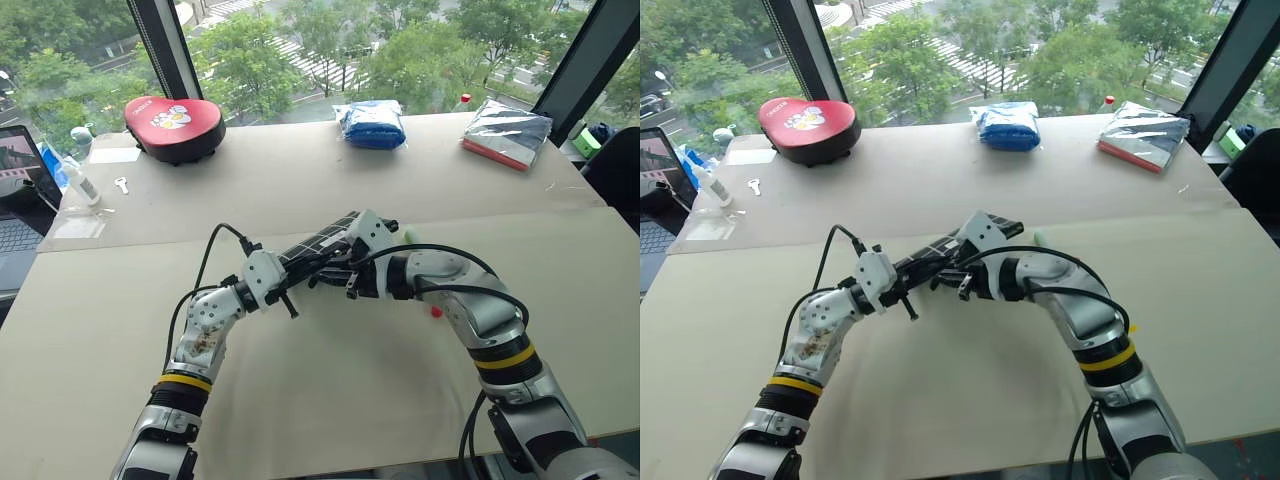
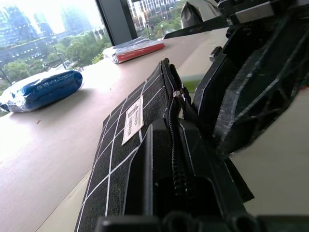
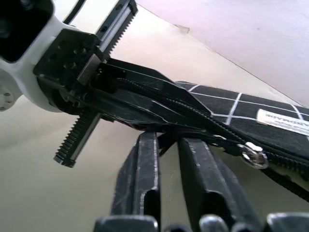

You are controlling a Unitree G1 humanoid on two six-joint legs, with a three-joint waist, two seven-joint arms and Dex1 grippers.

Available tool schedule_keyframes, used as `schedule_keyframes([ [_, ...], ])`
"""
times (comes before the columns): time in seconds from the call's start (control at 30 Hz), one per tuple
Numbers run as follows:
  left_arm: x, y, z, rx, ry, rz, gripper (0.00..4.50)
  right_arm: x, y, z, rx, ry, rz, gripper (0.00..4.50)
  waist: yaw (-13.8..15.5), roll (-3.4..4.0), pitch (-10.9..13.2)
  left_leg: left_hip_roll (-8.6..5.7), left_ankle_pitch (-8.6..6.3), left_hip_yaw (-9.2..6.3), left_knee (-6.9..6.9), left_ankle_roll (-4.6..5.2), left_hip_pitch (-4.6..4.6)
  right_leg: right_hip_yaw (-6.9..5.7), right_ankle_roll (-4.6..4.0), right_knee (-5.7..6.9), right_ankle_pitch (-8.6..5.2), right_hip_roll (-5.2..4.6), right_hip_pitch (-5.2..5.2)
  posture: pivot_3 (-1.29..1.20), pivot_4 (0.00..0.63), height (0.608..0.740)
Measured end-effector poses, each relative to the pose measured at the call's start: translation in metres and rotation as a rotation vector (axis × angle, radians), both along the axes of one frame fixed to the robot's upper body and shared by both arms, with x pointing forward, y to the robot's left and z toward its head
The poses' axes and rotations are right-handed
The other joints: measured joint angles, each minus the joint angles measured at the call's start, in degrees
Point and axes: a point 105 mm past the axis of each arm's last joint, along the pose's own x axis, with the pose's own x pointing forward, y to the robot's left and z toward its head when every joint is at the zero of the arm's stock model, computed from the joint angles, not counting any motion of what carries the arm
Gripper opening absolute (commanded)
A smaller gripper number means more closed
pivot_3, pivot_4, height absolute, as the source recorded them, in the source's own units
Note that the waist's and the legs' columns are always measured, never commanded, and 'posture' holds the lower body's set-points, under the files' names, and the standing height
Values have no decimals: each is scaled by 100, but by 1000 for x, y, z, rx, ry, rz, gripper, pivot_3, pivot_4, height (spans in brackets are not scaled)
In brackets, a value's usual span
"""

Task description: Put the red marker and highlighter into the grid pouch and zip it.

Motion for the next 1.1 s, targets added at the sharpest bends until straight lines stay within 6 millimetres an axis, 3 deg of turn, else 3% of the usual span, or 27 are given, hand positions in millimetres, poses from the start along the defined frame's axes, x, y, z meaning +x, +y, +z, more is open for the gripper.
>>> schedule_keyframes([
  [0.1,-1,-6,3,-12,-14,-17,0,3,-16,11,44,20,-43,3168,33,0,0,-5,0,-1,0,0,-4,0,1,-1,1,-3,2,0,150,740],
  [0.2,-2,-7,4,-16,-21,-22,0,-6,-32,35,117,16,-48,4152,44,0,0,-3,-1,-3,-2,2,-5,-3,1,-1,3,-2,1,0,150,740],
  [0.27,-3,-10,3,-18,-18,-29,0,-20,-40,46,156,27,-19,4152,48,0,0,1,-2,-8,-4,3,-5,-11,1,-1,3,-1,2,0,150,740],
  [0.43,-5,-11,0,-27,-13,-29,0,-67,-68,45,151,86,23,4152,115,-1,0,0,-4,-6,-4,7,-9,-13,1,-4,4,-3,4,0,150,740],
  [0.5,-6,-13,0,-34,-12,-31,0,-75,-82,50,117,42,-36,4152,131,-2,1,1,-5,4,-3,8,-5,-13,0,-6,5,-4,7,0,150,740],
  [0.7,-6,-13,-1,-37,-8,-29,0,-56,-134,51,59,-28,-430,4152,152,-4,2,8,-4,23,1,6,2,-9,-8,-6,11,-6,7,0,150,740],
  [0.77,-6,-15,-1,-45,-8,-32,0,-53,-150,40,21,-9,-558,4152,164,-7,0,14,-3,23,1,6,4,-11,-9,-5,11,-5,10,0,150,740],
  [0.83,-4,-14,-3,-47,0,-27,0,-54,-166,12,-32,79,-708,4152,185,-8,0,13,-3,24,4,6,3,-10,-9,-5,11,-6,10,0,150,740],
  [0.9,-2,-12,-6,-50,12,-18,0,-55,-165,-3,-44,129,-755,4152,167,-8,0,12,-4,32,16,7,1,-1,-9,-4,13,-6,7,0,150,740],
  [1.1,0,-16,-6,-60,16,-26,0,-56,-163,-14,-83,114,-845,4152,155,-8,0,9,-6,33,29,10,1,1,-3,-4,16,-4,12,0,150,740],
])
